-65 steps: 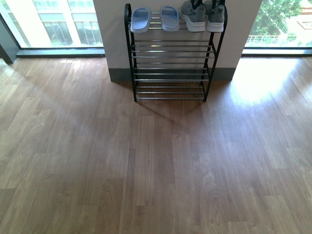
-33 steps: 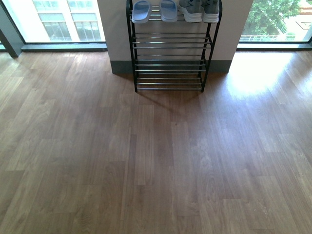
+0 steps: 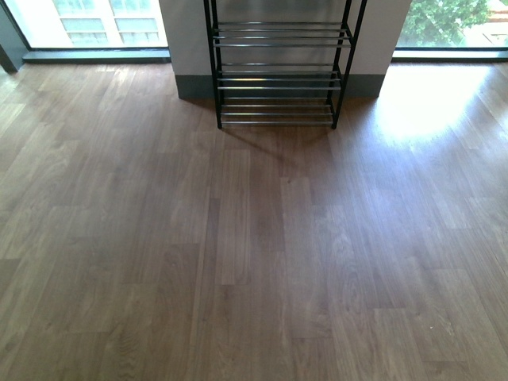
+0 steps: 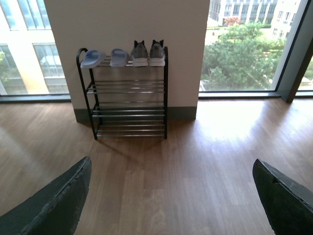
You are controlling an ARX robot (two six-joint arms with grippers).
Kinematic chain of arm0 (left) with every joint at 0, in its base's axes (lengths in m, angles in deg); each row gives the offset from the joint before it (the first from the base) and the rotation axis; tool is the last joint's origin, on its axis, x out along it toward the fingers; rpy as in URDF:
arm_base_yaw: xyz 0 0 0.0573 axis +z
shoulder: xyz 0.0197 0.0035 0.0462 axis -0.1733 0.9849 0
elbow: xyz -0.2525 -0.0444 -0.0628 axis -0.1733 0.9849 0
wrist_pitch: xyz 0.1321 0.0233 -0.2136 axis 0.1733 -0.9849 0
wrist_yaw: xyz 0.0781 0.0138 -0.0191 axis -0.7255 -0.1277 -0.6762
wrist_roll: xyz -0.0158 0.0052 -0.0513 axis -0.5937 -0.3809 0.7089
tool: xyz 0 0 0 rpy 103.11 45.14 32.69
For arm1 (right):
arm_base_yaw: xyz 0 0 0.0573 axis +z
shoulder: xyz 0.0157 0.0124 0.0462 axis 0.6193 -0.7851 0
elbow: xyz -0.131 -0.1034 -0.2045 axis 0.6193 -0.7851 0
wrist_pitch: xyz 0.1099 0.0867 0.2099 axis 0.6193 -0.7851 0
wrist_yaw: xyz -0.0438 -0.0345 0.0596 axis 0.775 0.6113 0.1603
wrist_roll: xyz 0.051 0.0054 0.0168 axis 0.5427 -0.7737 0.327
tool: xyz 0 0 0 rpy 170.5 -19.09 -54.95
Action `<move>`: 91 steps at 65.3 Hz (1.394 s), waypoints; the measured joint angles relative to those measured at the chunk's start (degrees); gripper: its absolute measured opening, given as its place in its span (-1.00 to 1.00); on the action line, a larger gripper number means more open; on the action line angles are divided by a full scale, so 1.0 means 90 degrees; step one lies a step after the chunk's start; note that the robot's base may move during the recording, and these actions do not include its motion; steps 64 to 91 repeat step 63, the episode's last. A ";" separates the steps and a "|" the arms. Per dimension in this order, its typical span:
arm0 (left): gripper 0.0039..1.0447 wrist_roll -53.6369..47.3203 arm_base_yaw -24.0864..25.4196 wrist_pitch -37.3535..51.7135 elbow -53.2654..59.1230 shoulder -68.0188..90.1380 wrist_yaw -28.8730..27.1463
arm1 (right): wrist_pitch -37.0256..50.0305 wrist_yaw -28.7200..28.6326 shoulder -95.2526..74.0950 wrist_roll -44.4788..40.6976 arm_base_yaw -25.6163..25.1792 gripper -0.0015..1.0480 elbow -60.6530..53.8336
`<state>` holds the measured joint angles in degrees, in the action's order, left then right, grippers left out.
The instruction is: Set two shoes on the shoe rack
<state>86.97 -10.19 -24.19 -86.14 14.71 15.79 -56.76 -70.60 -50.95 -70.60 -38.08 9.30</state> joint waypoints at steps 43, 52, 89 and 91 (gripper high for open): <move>0.83 -0.0002 0.0000 0.0000 0.0000 0.0000 0.0000 | 0.0000 0.0005 0.0000 0.0000 0.0000 0.82 0.0000; 0.83 -0.0002 0.0000 0.0000 0.0000 0.0000 0.0000 | 0.0000 0.0007 0.0000 0.0002 0.0000 0.82 0.0000; 0.83 -0.0002 0.0000 0.0000 0.0000 0.0000 0.0000 | 0.0000 0.0007 0.0000 0.0000 0.0000 0.82 0.0000; 0.83 -0.0002 0.0000 0.0000 0.0000 0.0000 0.0000 | 0.0000 0.0007 0.0000 0.0000 0.0000 0.82 0.0000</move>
